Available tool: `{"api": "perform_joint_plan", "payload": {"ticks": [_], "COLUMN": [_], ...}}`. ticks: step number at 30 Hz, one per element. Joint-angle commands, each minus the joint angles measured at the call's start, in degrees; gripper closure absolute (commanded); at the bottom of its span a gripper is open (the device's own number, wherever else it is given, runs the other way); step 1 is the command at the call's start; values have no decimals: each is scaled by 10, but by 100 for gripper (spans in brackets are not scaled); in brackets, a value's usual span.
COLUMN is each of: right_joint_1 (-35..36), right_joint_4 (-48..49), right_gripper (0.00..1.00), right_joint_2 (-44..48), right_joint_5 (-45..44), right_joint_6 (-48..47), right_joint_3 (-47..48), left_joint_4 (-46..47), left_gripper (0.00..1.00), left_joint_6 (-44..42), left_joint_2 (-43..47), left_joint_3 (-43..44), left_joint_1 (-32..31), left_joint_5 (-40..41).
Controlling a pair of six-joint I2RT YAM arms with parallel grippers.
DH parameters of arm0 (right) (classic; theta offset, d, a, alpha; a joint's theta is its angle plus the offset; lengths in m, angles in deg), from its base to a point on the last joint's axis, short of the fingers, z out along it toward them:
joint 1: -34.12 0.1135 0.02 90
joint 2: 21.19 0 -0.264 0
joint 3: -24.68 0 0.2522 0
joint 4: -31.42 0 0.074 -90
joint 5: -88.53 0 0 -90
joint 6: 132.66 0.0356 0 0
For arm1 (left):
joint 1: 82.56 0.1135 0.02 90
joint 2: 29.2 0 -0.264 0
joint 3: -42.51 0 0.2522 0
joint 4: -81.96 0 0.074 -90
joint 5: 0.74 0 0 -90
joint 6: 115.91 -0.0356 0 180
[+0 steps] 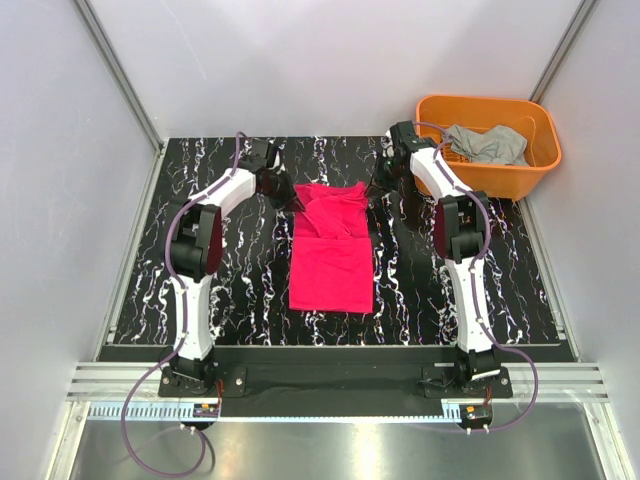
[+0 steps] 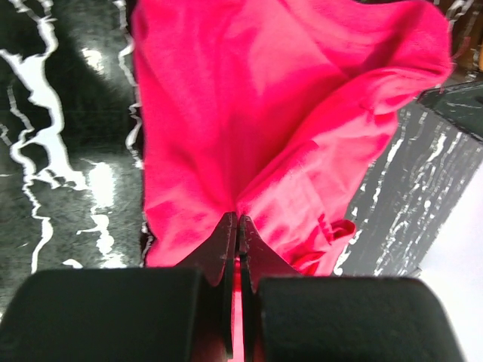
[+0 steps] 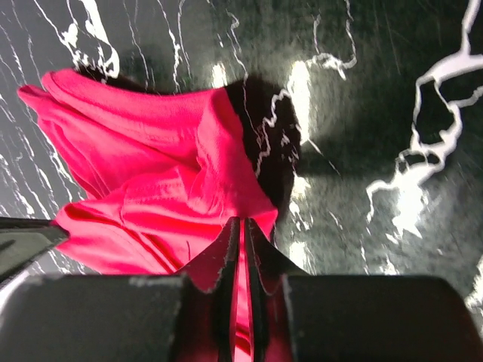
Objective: Fold and stack the t-shirts
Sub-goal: Fold the tshirt
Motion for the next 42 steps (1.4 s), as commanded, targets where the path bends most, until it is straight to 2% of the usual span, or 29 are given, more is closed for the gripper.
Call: {"api": "perform_joint_plan", "payload": {"ticks": [1, 17, 29, 33, 42], "right_joint_1": [0, 2, 4, 8, 15], "right_joint_4": [0, -1, 13, 14, 19], "right_gripper": [89, 89, 89, 89, 90], "right_joint_2": [-12, -66, -13, -29, -3], "right_joint_5": [27, 70, 85, 102, 80], "right_joint_6": [11, 36, 36, 44, 58], "right_joint_3": [50, 102, 49, 61, 60], "left_joint_4": [5, 0, 0, -6, -14], "left_gripper": [100, 100, 100, 100, 100], "left_joint_6": [-2, -15, -30, -32, -34], "left_joint_2": [21, -17, -37, -42, -49], "left_joint_3": [-8, -24, -25, -16, -6], "left_joint_1": [5, 17, 16, 16, 17], "left_joint_5": [26, 38, 46, 45, 36]}}
